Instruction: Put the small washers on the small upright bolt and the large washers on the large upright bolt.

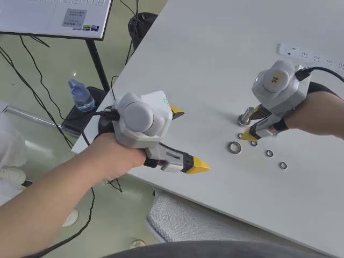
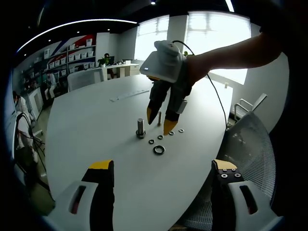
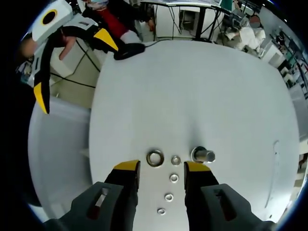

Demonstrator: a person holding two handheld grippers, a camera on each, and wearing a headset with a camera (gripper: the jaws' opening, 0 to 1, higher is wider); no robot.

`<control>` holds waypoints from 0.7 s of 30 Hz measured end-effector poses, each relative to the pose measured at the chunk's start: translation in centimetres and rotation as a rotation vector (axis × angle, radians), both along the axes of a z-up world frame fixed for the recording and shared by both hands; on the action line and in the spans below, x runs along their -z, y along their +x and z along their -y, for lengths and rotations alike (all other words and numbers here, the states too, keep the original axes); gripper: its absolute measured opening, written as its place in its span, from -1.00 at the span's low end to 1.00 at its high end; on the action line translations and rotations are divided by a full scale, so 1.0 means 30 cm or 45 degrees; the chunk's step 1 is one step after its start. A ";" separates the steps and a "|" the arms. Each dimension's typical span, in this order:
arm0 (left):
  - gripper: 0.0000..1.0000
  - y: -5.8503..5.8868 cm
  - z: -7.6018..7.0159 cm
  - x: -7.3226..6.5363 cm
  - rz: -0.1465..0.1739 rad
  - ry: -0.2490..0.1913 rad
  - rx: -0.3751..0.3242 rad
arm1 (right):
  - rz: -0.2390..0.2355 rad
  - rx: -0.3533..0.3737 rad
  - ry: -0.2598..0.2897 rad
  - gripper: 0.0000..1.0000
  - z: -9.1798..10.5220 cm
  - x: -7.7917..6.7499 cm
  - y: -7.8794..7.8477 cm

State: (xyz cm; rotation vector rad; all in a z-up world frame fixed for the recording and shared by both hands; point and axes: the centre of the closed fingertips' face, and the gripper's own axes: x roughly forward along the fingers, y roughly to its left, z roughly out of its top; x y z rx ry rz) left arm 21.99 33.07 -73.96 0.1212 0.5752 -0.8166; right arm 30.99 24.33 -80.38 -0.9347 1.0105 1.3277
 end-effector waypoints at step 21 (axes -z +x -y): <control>0.84 0.010 -0.001 -0.001 0.005 -0.005 0.009 | -0.022 -0.019 -0.023 -0.24 0.006 0.087 -0.098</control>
